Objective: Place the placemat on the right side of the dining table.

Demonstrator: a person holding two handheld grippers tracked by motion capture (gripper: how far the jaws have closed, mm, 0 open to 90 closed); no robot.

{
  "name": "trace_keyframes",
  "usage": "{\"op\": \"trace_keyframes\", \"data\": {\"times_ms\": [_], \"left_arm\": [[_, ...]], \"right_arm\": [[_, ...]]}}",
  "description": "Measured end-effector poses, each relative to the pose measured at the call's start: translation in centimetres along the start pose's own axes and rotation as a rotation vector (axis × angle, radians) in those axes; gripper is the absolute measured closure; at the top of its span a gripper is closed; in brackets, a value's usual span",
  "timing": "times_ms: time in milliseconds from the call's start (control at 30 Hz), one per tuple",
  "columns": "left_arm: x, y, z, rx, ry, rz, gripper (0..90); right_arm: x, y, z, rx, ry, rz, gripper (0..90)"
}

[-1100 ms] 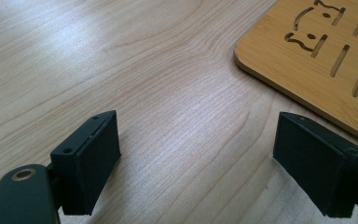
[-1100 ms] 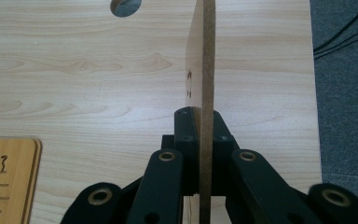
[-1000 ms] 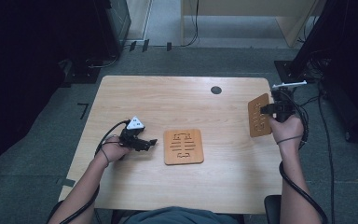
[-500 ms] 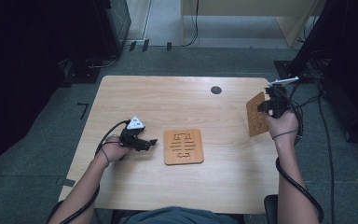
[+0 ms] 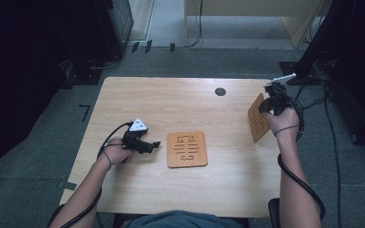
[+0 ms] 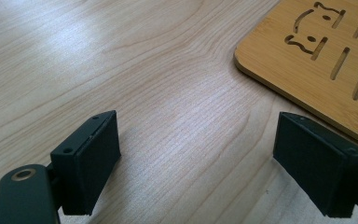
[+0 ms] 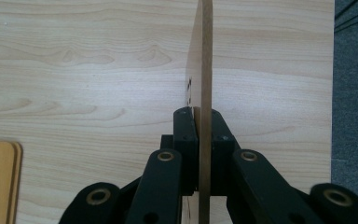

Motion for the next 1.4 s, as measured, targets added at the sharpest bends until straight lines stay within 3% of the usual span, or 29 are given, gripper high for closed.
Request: {"op": "trace_keyframes", "data": {"times_ms": [500,767,867,1400], "left_arm": [[0.0,-0.1,0.0,0.000,0.001,0.000,13.7],[0.0,0.0,0.0,-0.002,0.002,0.001,13.7],[0.0,0.0,0.0,-0.001,0.001,0.000,13.7],[0.0,0.0,0.0,-0.002,0.002,0.000,13.7]], "right_arm": [[-0.1,-0.5,0.8,0.019,-0.014,0.012,86.6],[-0.1,-0.4,1.2,0.012,-0.014,0.008,84.2],[-0.2,-0.4,1.3,0.014,-0.010,0.003,79.5],[-0.6,-0.7,2.2,-0.030,0.007,-0.005,74.5]]}}
Point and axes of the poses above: each handheld gripper's, and its own axes: y roughly backward along the jaws, x roughly out of its top, z roughly to its right, the point moved 1 cm from there along -y, roughly forward along the jaws, and after that the axes turned 1 degree about x, right-handed, at the moved point
